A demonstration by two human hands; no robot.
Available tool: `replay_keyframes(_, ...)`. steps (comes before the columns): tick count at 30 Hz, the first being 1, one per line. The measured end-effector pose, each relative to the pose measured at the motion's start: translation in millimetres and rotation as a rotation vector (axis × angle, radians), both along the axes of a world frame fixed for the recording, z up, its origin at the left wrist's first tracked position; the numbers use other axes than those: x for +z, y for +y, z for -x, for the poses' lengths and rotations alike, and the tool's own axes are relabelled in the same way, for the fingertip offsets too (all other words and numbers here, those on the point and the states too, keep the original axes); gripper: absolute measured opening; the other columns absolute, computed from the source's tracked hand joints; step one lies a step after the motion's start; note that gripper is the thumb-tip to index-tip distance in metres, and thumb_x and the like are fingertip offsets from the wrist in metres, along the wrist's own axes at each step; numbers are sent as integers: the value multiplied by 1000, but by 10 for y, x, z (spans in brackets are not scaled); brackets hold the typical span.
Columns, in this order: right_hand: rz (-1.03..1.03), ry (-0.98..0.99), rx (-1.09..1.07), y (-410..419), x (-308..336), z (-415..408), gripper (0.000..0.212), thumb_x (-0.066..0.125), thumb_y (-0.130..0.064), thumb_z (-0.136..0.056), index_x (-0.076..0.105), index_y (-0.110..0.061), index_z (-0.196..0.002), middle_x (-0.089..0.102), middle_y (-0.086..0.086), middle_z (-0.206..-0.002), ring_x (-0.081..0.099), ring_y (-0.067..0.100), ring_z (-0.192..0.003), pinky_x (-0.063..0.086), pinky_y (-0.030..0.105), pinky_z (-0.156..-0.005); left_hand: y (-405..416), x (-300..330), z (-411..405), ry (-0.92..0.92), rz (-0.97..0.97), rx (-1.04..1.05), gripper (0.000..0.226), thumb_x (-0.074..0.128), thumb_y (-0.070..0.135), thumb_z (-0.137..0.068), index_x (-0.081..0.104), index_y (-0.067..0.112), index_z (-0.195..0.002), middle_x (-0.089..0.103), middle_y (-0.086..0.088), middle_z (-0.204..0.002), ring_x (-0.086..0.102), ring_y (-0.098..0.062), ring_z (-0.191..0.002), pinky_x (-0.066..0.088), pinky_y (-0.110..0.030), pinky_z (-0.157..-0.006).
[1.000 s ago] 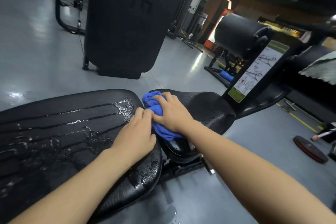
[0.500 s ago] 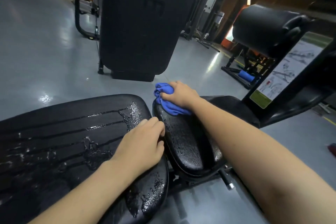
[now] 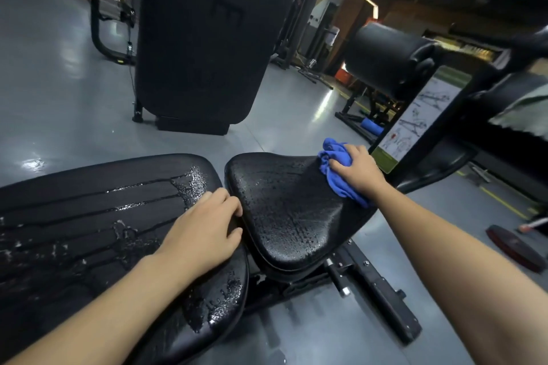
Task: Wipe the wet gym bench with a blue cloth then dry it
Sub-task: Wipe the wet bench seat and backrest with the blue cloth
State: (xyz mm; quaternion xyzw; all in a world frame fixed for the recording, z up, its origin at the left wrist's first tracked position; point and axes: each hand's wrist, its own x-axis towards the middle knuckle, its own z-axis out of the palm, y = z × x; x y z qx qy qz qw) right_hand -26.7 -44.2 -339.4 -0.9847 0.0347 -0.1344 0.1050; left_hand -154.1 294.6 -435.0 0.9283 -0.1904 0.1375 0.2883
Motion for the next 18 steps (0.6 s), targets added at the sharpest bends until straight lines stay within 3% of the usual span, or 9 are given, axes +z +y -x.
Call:
replay_keyframes(4, 7, -66, -50, 60, -127, 319, 54, 53, -57, -87, 51, -30, -133, 44, 7, -132, 44, 31, -124, 40, 44, -104, 12, 8, 8, 10, 6, -18, 19, 56, 41, -90, 50, 33, -106, 42, 14, -107, 41, -11, -107, 46, -34, -89)
replay_keyframes(8, -3, -137, -17, 278, -336, 769, 66, 45, -62, -79, 50, -29, -136, 42, 8, -136, 40, 30, -124, 35, 42, -110, -12, 34, 7, 9, 13, -14, 18, 57, 39, -90, 53, 31, -105, 44, 12, -106, 43, -12, -107, 44, -32, -86)
replay_keyframes(14, -31, -128, 197, 843, -558, 1328, 63, 50, -54, -79, 49, -29, -138, 39, 4, -141, 30, 17, -128, 25, 30, -111, 27, 51, 30, 30, 35, -37, 15, 59, 35, -90, 55, 28, -102, 47, 11, -108, 44, -14, -106, 43, -30, -87)
replay_keyframes(18, -14, -122, 290, 934, -676, 1459, 62, 57, -50, -80, 53, -25, -137, 40, 2, -143, 33, 17, -133, 22, 24, -113, 34, 49, 54, 49, 23, -35, 14, 59, 37, -89, 52, 30, -100, 45, 12, -108, 43, -13, -107, 43, -31, -86)
